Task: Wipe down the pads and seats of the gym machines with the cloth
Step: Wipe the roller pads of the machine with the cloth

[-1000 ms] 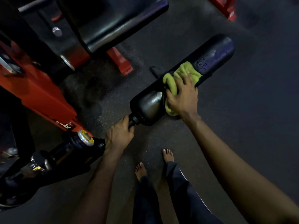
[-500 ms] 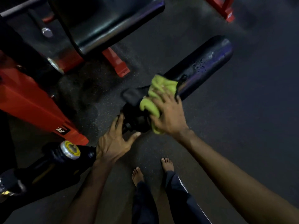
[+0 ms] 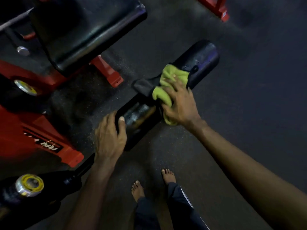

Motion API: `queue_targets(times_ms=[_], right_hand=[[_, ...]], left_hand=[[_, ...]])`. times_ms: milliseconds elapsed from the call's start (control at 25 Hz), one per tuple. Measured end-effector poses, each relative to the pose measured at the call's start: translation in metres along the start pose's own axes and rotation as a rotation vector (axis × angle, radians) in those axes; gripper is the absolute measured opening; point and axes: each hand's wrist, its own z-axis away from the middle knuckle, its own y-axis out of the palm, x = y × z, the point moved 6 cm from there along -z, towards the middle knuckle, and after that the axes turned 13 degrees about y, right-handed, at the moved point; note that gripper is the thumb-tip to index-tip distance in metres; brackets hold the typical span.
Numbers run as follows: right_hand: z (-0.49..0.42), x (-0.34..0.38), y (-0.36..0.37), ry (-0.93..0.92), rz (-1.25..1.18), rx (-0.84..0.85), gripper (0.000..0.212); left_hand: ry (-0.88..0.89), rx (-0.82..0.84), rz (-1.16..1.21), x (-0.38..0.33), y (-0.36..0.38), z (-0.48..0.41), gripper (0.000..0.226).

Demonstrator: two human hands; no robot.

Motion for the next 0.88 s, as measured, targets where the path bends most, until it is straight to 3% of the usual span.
queue_targets(times_ms=[80,200,280,440,520,760,880], right_hand=[[-0.036,-0.045,-0.016,0.199,-0.057,-0.101,0.060],[-0.063,-0.079,-0.026,0.408,-0.178,-0.170,0.060],[-0.053,-0.059,-0.020,0.403,-0.116,-0.151,0.061],[-0.024,-0.015,-0.009,0.030,0.030,0.041,0.059],[-0.047,-0.034,-0.019,-0.030,0.038,0.036,0.061],[-0.133,-0.130,-0.055,0.430,-0.100,-0.171,0.049],[-0.113,-0.109,-0.045,0.441,-0.103,-0.141,0.053]], left_hand=[[-0.018,0.062,-0.074,-0.013,0.008,-0.023,0.045],[-0.045,0.121,-0.230,-0.026,0.019,-0.033,0.048],[-0.064,0.124,-0.248,-0.027,0.020,-0.031,0.048],[-0.067,0.157,-0.270,-0.032,0.019,-0.032,0.054],[-0.081,0.183,-0.264,-0.032,0.017,-0.034,0.052],[0.024,0.256,-0.231,-0.063,0.040,-0.071,0.055],[0.027,0.274,-0.286,-0.065,0.047,-0.074,0.063]])
